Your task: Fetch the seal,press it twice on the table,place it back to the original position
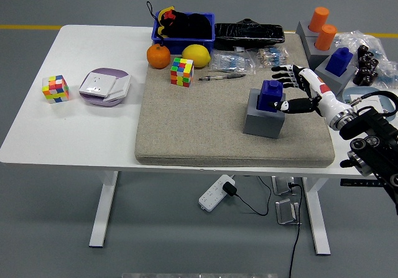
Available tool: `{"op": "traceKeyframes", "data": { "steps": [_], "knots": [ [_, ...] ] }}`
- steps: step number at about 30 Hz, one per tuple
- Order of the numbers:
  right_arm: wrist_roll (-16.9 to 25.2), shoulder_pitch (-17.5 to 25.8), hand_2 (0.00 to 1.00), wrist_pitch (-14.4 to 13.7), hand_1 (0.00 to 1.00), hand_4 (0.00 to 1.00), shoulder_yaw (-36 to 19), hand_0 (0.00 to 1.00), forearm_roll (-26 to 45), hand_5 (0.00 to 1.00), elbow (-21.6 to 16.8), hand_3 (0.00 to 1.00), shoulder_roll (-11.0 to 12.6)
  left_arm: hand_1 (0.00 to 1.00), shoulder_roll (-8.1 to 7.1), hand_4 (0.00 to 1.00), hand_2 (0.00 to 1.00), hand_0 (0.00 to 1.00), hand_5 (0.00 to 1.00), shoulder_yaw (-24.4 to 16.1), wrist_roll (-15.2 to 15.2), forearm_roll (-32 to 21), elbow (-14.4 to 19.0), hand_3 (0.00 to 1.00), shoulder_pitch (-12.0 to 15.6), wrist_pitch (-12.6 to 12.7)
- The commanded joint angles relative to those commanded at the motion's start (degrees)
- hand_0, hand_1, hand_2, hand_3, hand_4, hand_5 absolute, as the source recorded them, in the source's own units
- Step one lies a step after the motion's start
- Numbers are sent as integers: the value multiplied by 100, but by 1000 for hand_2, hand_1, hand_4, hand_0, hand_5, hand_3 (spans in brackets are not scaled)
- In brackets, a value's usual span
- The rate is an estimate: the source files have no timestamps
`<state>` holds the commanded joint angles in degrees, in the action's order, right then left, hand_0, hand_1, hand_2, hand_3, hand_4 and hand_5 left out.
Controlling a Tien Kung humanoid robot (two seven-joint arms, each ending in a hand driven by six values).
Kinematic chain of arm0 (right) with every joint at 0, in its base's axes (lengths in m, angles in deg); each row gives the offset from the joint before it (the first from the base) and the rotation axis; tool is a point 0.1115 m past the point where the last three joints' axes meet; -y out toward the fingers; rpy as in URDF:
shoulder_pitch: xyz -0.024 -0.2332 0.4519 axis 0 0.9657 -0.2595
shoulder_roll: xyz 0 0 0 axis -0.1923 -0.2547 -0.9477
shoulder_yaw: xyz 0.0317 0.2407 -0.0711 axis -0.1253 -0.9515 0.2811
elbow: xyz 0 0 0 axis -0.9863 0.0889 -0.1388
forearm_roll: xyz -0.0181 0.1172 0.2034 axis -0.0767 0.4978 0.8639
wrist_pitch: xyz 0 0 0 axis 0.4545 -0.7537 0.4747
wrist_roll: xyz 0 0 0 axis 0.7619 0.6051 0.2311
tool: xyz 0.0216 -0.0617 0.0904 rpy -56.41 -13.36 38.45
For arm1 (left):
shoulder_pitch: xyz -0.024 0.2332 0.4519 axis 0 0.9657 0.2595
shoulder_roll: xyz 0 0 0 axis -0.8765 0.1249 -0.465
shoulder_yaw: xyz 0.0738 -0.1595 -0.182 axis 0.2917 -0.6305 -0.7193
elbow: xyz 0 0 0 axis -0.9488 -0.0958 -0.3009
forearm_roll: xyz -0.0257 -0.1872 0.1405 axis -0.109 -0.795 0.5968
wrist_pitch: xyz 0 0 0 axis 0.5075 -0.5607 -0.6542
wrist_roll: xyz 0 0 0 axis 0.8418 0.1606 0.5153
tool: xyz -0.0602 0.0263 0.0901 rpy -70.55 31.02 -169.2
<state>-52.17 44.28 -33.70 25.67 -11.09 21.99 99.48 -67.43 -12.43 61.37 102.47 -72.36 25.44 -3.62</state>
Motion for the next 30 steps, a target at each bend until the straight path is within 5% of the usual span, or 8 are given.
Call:
{"op": "traceKeyframes", "data": {
  "steps": [13,14,19,20,30],
  "knots": [
    [124,72,684,-153,670,880,154,687,167,2,-9,735,-36,693,43,635,683,717,241,19,0,-9,-12,722,5,-12],
    [135,69,638,-181,625,780,167,657,169,2,-10,702,-37,693,45,635,683,717,239,17,2,-11,-12,721,2,-10],
    [140,52,638,-312,625,780,254,657,94,2,4,702,-56,693,55,635,683,717,239,23,3,-14,-12,721,2,-14],
    [130,46,586,-336,569,693,280,623,57,2,14,644,-60,693,56,634,683,717,236,23,2,-13,-13,721,2,-15],
    [208,-43,515,-653,501,596,523,606,4,2,113,553,-84,694,65,636,683,717,237,22,4,-20,-14,721,1,-17]
  ]
}}
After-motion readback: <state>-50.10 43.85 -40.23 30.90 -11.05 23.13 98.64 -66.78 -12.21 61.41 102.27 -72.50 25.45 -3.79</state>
